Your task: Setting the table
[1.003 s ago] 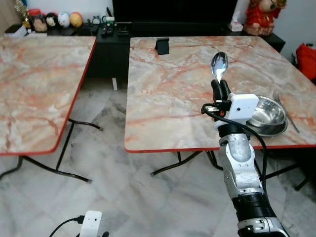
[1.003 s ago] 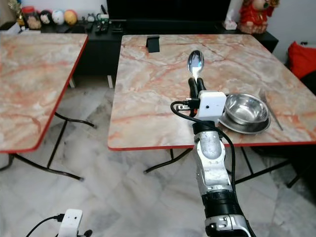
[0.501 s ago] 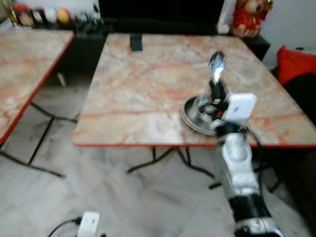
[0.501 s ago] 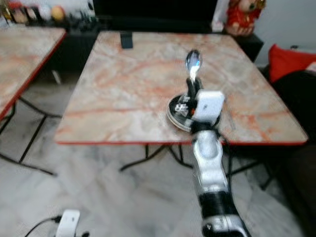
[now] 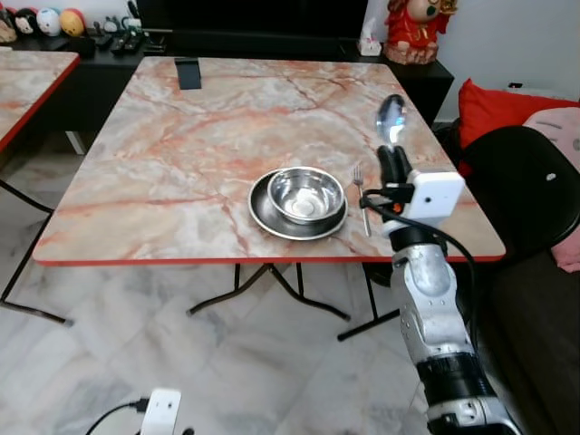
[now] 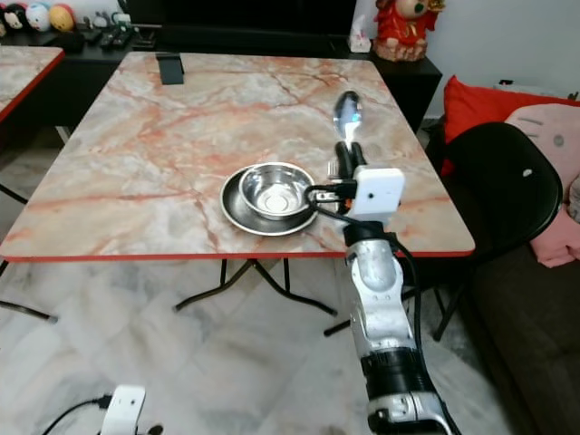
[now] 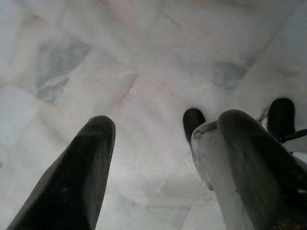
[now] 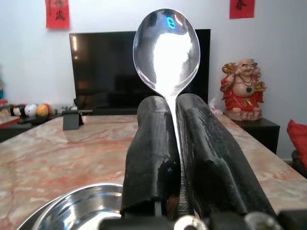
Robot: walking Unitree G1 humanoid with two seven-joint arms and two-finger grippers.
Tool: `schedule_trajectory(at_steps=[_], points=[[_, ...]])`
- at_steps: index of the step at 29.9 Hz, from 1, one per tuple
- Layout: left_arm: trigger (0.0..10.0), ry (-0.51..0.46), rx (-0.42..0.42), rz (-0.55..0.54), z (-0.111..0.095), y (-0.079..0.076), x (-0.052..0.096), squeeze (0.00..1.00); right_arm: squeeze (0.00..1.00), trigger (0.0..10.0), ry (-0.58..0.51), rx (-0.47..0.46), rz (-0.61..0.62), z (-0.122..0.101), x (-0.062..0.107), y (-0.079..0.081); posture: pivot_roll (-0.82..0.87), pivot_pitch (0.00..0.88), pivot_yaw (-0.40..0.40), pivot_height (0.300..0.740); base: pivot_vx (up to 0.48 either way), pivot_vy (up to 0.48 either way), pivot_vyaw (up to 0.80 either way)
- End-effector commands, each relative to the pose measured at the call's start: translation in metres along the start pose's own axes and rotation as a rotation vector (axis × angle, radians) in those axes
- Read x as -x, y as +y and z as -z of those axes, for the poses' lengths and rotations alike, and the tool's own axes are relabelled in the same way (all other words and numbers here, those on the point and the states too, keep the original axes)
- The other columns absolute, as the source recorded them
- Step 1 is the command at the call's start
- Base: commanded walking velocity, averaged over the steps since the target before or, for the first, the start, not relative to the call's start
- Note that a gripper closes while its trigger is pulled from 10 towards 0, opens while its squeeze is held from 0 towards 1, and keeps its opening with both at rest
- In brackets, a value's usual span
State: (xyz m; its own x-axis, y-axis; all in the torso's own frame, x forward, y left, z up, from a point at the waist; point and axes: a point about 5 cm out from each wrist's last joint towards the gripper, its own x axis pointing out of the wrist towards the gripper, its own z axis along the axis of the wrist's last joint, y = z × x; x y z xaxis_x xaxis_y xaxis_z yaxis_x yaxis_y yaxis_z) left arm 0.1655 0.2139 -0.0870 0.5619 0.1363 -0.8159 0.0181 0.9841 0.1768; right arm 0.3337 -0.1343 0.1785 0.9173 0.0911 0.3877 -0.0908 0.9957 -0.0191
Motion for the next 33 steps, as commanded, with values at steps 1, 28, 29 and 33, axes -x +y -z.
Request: schedule_trajectory(at_steps=[1,28,29,33], points=[[10.0,0.02,0.005,-0.003,0.007,0.003,0.001,0.0,0.0,10.0,-0.009,-0.005,0.005,-0.002,-0.002,0.0,-0.07,0.034,-0.013,0.74,0.0,0.0,0.0],[10.0,0.032,0.01,0.001,0.009,0.002,0.002,0.0,0.0,10.0,-0.005,0.009,0.086,-0.003,-0.008,-0.011,-0.07,0.014,-0.016,0.74,0.178,0.0,0.0],[10.0,0.032,0.01,0.001,0.009,0.002,0.002,0.0,0.0,10.0,-0.005,0.01,0.085,-0.003,-0.008,-0.011,-0.07,0.014,-0.016,0.74,0.274,0.0,0.0],[10.0,0.031,0.009,0.003,0.009,0.002,0.002,0.0,0.0,10.0,-0.003,0.024,0.07,-0.003,-0.008,-0.008,-0.07,0.016,-0.015,0.74,0.274,0.0,0.0]])
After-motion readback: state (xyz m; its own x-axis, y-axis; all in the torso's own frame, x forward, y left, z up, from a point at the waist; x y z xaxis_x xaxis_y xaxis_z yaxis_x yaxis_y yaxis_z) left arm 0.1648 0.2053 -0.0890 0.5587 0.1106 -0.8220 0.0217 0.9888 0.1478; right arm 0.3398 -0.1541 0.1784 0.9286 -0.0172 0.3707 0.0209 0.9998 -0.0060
